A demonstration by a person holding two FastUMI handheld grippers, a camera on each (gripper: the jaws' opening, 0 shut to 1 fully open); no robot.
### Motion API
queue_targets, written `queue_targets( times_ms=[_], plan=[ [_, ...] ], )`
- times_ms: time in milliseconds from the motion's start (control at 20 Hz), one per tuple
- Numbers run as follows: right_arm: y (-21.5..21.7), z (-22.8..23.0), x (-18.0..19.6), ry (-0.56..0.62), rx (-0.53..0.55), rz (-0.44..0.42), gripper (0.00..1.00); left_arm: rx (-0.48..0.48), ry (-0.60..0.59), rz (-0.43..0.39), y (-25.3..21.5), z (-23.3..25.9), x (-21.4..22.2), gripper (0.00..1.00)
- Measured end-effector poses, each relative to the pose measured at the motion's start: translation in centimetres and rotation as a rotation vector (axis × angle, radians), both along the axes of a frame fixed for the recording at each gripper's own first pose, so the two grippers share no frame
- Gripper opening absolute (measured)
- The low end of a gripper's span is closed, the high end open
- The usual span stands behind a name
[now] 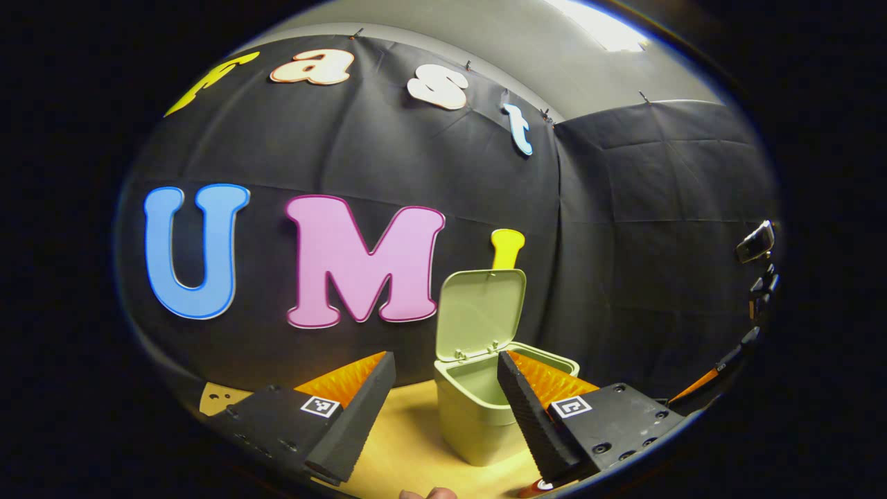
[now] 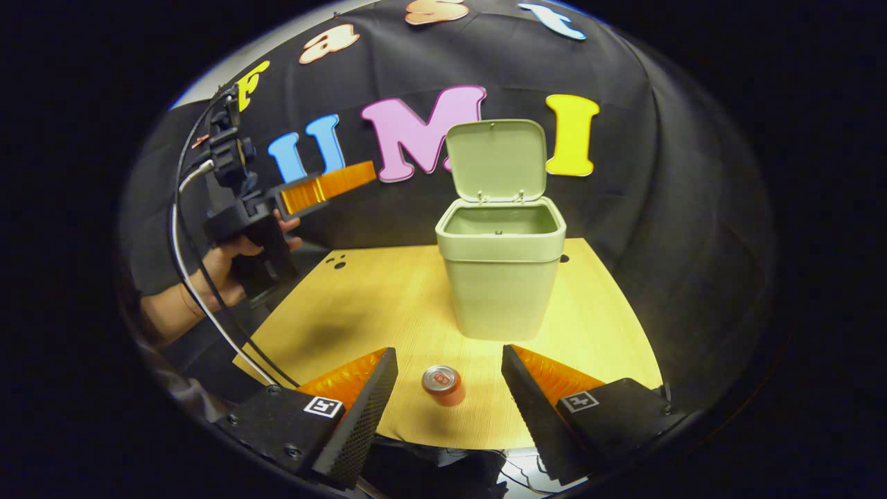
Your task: Press the lid of the desktop garbage bin to open it, pick up the crumpled paper on the desktop and throw it into the bin, then pick up the pop can on the desktop and drop it into the bin, and finally close the garbage bin lid.
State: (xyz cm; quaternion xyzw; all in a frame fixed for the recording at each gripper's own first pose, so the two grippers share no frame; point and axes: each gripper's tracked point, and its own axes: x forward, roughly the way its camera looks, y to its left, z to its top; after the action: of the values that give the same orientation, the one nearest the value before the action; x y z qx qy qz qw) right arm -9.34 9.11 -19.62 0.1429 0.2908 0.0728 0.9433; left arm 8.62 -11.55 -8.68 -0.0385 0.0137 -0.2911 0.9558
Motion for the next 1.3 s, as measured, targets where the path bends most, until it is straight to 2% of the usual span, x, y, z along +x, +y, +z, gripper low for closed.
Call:
queue_targets(
  times_ms=[250, 750, 1300],
  plan=[
    [2.5, -4.6, 0.9, 0.096, -0.057, 0.116, 0.98, 0.009, 0.046, 0.066, 3.6, -1.6, -2.1, 0.95],
    [5.7, -12.7, 3.0, 0.243, -0.169, 0.283, 0.98, 0.046, 0.141, 0.181, 11.0, -5.9, -4.2, 0.95],
    [7.0, -18.8, 3.5, 0.369, -0.234, 0.373, 0.95, 0.036, 0.203, 0.228, 13.7, -8.0, -4.3, 0.95]
  ],
)
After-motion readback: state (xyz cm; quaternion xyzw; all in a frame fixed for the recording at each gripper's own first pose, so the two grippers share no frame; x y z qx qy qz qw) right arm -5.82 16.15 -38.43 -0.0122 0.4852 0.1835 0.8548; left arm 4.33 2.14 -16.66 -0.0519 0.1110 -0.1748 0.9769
